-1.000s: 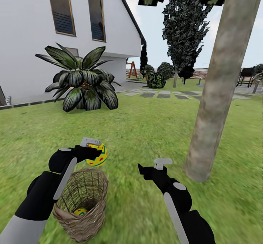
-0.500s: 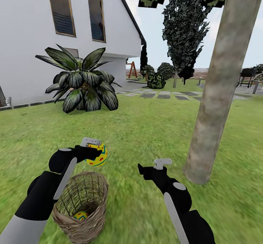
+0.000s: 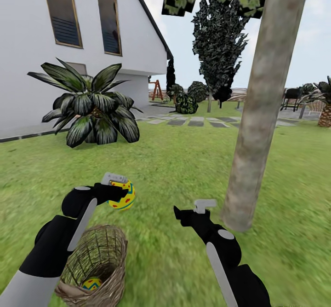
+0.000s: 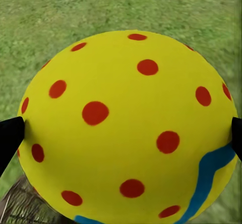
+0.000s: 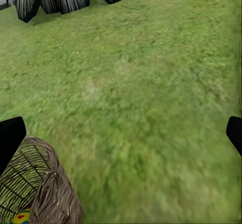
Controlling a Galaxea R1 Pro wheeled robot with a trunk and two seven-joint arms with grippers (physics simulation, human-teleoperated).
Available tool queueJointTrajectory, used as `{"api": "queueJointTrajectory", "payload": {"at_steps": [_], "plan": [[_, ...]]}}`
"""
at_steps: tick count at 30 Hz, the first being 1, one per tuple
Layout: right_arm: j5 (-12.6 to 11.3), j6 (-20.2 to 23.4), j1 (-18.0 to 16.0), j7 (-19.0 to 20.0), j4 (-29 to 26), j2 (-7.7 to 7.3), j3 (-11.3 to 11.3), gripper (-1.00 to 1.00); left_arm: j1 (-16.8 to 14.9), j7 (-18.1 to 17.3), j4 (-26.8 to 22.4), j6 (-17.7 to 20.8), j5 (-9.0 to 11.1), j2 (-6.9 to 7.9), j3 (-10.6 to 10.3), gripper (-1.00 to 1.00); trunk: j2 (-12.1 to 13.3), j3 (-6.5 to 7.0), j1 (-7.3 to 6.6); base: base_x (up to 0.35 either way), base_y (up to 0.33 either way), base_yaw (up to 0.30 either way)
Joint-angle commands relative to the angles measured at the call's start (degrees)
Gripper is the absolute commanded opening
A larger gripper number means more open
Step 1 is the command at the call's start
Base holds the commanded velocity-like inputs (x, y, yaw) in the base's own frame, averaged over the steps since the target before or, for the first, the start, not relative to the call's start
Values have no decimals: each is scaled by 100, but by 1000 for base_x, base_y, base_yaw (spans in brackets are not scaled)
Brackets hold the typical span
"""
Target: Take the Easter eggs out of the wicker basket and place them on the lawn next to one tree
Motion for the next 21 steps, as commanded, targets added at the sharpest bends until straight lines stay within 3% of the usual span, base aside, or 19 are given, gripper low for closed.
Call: {"api": "queueJointTrajectory", "payload": {"at_steps": [1,10,21], "plan": [[-58,22,-5,-53,-5,0,7,100,-4,5,-5,23,19,5,-9,-100,39,19,-23,0,0,-208],[-64,17,-5,-41,-5,0,15,100,-4,6,11,23,8,6,-16,-100,400,230,-221,0,0,-188],[-62,26,-6,-46,-5,0,7,100,-4,13,20,23,1,5,-31,-100,841,430,-463,0,0,-12]]}}
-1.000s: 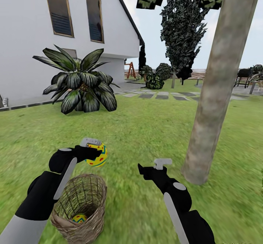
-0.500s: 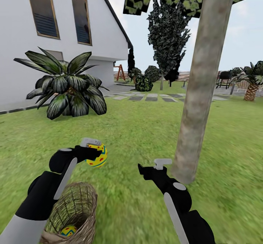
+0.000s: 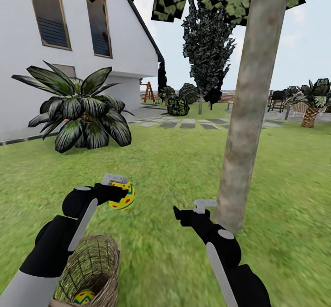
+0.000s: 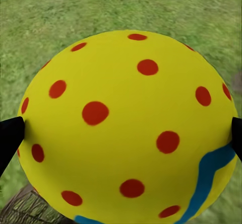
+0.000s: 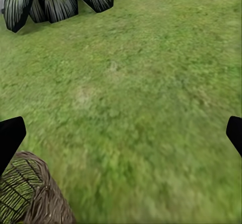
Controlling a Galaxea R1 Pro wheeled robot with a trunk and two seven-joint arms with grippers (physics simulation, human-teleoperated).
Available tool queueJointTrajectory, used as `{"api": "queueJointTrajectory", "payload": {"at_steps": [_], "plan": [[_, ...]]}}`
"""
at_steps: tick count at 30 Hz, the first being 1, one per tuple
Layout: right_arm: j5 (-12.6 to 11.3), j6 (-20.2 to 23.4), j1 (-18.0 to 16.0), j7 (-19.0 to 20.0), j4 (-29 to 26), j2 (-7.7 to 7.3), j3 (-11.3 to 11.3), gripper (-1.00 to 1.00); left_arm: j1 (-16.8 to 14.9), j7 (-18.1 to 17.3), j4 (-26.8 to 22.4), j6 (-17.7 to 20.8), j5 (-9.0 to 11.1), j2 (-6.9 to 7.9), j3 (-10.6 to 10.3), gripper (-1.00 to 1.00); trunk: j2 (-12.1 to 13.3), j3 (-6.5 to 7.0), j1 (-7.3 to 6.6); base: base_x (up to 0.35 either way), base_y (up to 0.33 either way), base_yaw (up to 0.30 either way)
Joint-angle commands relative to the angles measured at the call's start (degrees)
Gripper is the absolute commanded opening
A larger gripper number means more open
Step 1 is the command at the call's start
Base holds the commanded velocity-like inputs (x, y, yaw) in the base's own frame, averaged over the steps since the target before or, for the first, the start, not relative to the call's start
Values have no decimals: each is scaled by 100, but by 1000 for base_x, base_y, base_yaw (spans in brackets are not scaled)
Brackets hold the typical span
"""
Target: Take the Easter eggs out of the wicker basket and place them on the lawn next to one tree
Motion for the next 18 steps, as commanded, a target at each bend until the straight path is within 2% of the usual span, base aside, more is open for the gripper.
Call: {"api": "queueJointTrajectory", "payload": {"at_steps": [1,5,9,18], "plan": [[-58,16,-4,-52,-7,0,6,100,-5,71,0,23,18,4,-5,-100,38,12,-23,0,0,0],[-56,6,-3,-52,-7,4,9,100,-5,350,13,23,14,4,-14,-100,199,84,-111,0,0,0],[-55,5,-3,-55,-7,2,7,100,-5,402,22,23,13,4,-21,-100,359,159,-199,0,0,-34],[-57,12,-4,-61,-7,-1,-29,100,-5,420,24,23,15,4,-27,-100,720,361,-397,0,0,-229]]}}
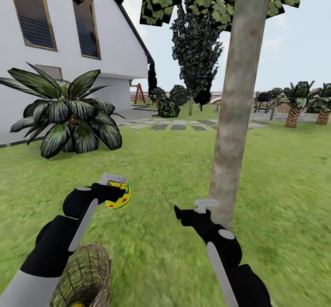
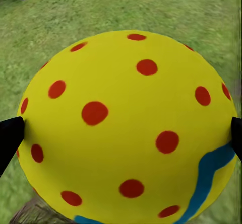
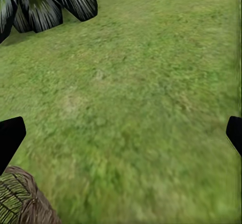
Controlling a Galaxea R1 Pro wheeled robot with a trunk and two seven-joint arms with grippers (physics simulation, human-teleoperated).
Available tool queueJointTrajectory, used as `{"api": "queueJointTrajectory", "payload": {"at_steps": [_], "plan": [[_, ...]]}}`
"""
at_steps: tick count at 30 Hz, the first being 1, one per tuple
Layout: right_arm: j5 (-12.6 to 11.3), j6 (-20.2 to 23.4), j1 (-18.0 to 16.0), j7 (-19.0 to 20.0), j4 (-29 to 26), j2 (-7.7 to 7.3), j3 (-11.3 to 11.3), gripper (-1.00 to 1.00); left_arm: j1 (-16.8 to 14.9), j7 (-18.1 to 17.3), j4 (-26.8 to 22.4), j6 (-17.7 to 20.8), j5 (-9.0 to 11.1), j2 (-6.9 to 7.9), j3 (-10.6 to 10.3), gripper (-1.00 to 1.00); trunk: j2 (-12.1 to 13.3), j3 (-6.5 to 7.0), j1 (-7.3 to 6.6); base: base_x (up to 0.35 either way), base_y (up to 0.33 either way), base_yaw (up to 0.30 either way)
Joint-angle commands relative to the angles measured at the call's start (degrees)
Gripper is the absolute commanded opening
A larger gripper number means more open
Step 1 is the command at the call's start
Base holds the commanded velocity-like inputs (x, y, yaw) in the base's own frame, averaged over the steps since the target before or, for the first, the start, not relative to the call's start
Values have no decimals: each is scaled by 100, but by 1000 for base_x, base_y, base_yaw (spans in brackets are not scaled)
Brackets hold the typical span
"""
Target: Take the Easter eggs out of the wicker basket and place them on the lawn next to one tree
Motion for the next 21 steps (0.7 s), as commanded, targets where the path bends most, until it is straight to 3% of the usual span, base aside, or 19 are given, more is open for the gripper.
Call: {"api": "queueJointTrajectory", "payload": {"at_steps": [1,21], "plan": [[-57,24,-5,-53,-5,0,7,100,-4,45,-7,22,54,6,-7,-100,38,17,-23,0,0,-255],[-56,20,-5,-53,-5,0,5,100,-4,54,2,22,38,6,-13,-100,840,480,-462,0,0,-256]]}}
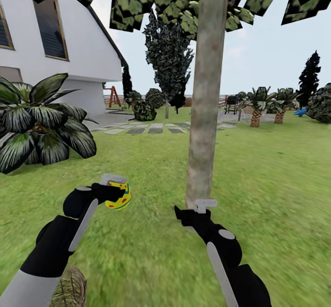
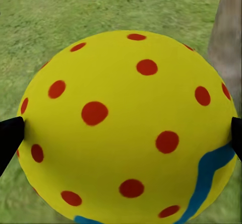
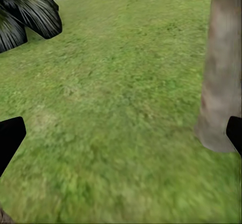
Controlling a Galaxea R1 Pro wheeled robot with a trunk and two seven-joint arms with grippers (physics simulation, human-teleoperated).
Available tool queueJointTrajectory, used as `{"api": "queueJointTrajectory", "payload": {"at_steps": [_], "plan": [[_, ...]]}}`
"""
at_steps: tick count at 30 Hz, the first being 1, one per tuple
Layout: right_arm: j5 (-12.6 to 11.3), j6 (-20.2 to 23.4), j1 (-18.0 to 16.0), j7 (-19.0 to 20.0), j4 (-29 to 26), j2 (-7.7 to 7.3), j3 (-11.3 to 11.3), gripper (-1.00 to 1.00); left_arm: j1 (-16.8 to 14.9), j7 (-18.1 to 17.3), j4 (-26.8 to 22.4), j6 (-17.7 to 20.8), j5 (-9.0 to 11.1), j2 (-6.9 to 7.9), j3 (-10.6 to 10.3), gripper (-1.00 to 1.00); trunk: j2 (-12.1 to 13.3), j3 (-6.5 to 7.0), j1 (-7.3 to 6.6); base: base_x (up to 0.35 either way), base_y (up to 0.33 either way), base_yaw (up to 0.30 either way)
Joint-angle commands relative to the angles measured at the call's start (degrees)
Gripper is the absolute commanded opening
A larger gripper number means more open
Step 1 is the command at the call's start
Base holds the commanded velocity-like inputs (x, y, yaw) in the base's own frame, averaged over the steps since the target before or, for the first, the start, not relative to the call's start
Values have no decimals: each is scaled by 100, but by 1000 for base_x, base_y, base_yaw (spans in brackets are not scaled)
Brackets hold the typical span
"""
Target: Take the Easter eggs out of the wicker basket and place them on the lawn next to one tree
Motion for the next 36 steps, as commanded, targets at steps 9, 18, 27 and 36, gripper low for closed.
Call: {"api": "queueJointTrajectory", "payload": {"at_steps": [9,18,27,36], "plan": [[-58,22,-6,-53,-5,0,10,100,-4,46,1,22,49,6,-7,-100,359,201,-199,0,0,-239],[-58,26,-6,-53,-3,0,10,100,-4,46,3,22,46,4,-8,-100,720,404,-396,0,0,-208],[-58,37,-6,-53,-2,5,13,100,-4,46,3,22,45,0,-8,-100,1081,604,-594,0,0,-193],[-59,42,-6,-53,1,4,18,100,-4,46,3,22,45,0,-8,-100,1442,803,-792,0,0,-187]]}}
